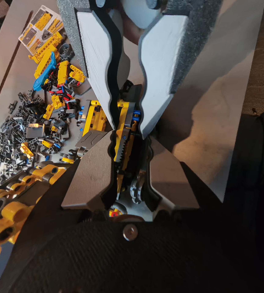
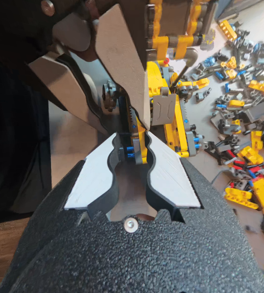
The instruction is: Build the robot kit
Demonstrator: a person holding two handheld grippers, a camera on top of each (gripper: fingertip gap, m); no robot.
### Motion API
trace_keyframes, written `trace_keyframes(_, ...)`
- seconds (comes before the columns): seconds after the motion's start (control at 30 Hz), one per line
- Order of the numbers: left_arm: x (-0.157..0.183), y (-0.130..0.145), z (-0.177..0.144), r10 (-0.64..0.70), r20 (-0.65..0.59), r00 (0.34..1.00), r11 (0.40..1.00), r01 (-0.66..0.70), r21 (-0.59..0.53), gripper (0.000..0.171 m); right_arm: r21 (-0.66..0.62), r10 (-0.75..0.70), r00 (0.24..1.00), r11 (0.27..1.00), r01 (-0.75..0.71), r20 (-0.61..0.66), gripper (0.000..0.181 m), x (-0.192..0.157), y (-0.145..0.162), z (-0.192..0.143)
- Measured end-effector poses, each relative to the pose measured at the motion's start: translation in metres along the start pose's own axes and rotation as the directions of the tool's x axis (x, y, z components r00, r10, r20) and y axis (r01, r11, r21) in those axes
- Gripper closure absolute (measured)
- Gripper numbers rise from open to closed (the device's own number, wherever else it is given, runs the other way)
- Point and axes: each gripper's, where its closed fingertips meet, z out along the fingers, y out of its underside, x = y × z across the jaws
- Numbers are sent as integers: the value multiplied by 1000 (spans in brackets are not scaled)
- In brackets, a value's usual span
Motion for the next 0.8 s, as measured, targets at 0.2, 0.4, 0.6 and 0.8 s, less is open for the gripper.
trace_keyframes(0.2, 5, -3, -3, 41, -52, 998, 999, -39, 31, 136, 39, 104, 990, 994, -101, -92, 150, -2, 0, -6)
trace_keyframes(0.4, 11, -10, -16, -42, -135, 990, 998, 49, 43, 115, 254, 291, 900, 943, -213, -324, 137, 2, 1, -40)
trace_keyframes(0.6, 10, -2, -21, 15, -118, 993, 1000, -18, -25, 125, 334, 363, 846, 912, -236, -391, 154, -24, -1, -27)
trace_keyframes(0.8, -2, 4, -13, 119, -39, 992, 989, -122, -82, 132, 301, 324, 802, 935, -190, -502, 165, -14, -2, -8)
